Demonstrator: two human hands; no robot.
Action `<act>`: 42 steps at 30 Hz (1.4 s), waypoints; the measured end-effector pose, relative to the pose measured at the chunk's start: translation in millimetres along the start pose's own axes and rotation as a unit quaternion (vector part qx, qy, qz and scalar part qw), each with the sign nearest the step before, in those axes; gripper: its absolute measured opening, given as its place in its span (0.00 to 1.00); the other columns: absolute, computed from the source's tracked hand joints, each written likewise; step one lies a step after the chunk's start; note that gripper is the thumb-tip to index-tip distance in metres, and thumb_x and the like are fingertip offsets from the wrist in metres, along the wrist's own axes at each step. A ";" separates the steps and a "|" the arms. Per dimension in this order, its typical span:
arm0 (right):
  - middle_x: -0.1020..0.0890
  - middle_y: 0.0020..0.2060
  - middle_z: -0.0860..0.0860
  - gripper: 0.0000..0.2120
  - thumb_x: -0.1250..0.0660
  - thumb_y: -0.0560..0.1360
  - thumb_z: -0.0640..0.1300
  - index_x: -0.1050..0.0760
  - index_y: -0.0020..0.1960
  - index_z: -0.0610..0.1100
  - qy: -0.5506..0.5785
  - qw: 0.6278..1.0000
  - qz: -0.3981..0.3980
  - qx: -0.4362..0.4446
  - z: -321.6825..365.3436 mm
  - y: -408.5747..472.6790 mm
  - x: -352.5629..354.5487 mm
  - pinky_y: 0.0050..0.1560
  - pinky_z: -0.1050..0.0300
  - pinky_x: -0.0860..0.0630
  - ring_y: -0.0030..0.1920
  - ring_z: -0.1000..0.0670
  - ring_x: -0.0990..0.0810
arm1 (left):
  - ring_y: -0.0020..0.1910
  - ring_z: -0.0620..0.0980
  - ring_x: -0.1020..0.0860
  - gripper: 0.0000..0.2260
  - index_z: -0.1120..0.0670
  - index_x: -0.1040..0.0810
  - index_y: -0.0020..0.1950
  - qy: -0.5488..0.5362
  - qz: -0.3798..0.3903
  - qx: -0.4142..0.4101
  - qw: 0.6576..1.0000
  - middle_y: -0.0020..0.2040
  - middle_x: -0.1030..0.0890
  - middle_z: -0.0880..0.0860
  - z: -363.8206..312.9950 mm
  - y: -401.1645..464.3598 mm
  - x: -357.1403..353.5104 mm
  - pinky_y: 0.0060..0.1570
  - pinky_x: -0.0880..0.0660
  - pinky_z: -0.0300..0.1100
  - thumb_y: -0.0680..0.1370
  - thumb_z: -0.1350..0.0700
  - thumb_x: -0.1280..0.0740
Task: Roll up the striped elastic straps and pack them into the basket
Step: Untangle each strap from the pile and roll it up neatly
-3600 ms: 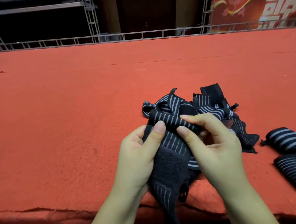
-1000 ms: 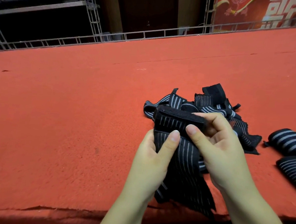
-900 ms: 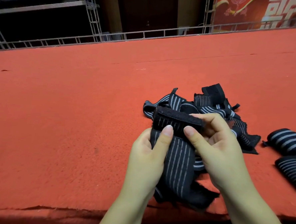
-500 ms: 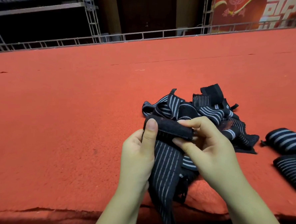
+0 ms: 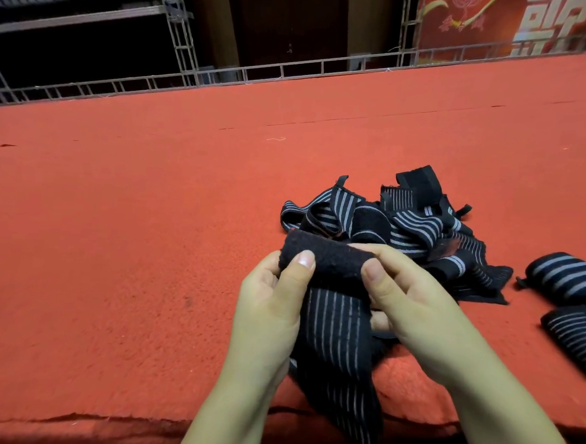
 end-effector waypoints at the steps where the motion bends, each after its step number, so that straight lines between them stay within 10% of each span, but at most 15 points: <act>1: 0.16 0.41 0.50 0.29 0.29 0.62 0.68 0.21 0.55 0.51 0.009 1.000 0.005 -0.011 0.3 -0.1 -0.6 0.38 0.58 0.21 0.40 0.56 0.19 | 0.42 0.53 0.18 0.20 0.59 0.19 0.48 0.002 0.005 -0.004 1.000 0.43 0.15 0.57 -0.1 0.0 0.5 0.41 0.21 0.43 0.66 0.44 0.32; 8: 0.17 0.45 0.44 0.13 0.31 0.70 0.44 0.20 0.52 0.42 0.135 0.991 0.011 -0.009 5.2 -4.0 5.5 0.33 0.63 0.23 0.41 0.51 0.18 | 0.47 0.55 0.18 0.20 0.57 0.20 0.53 0.007 0.061 0.006 0.998 0.48 0.16 0.57 -0.7 -2.5 1.8 0.46 0.22 0.46 0.67 0.46 0.30; 14: 0.16 0.47 0.46 0.16 0.27 0.67 0.43 0.21 0.55 0.43 0.147 0.986 -0.052 0.053 14.1 -1.9 10.2 0.39 0.60 0.21 0.46 0.50 0.16 | 0.57 0.56 0.19 0.18 0.51 0.19 0.55 0.025 0.115 0.052 0.992 0.56 0.17 0.56 1.1 -5.0 -0.2 0.57 0.22 0.48 0.71 0.41 0.28; 26: 0.17 0.51 0.58 0.15 0.32 0.71 0.43 0.23 0.55 0.57 -0.123 0.969 -0.135 0.168 7.4 -2.0 7.0 0.51 0.66 0.25 0.54 0.56 0.19 | 0.39 0.51 0.18 0.15 0.61 0.19 0.46 -0.003 0.028 0.050 0.998 0.41 0.15 0.58 0.2 -3.5 -4.2 0.38 0.21 0.40 0.74 0.50 0.36; 35: 0.18 0.51 0.56 0.22 0.30 0.70 0.29 0.21 0.51 0.56 -0.193 0.953 -0.089 0.216 3.2 -1.9 0.4 0.45 0.73 0.26 0.55 0.61 0.21 | 0.46 0.52 0.16 0.29 0.55 0.17 0.41 0.038 -0.010 0.079 0.996 0.43 0.14 0.56 0.5 -0.6 -1.0 0.47 0.21 0.47 0.65 0.31 0.41; 42: 0.21 0.59 0.60 0.18 0.28 0.68 0.44 0.20 0.56 0.59 -0.160 0.972 -0.028 0.168 -1.2 0.1 3.7 0.54 0.69 0.26 0.63 0.60 0.25 | 0.40 0.50 0.16 0.21 0.58 0.18 0.44 0.012 -0.008 0.087 0.996 0.40 0.15 0.56 2.2 0.7 -0.8 0.41 0.21 0.43 0.71 0.40 0.34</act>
Point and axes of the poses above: each hand's wrist, its own y-axis towards the middle knuckle, its own x-axis out of the back of the hand, z = x × y, the point moved 2 cm from there along y, towards the middle knuckle
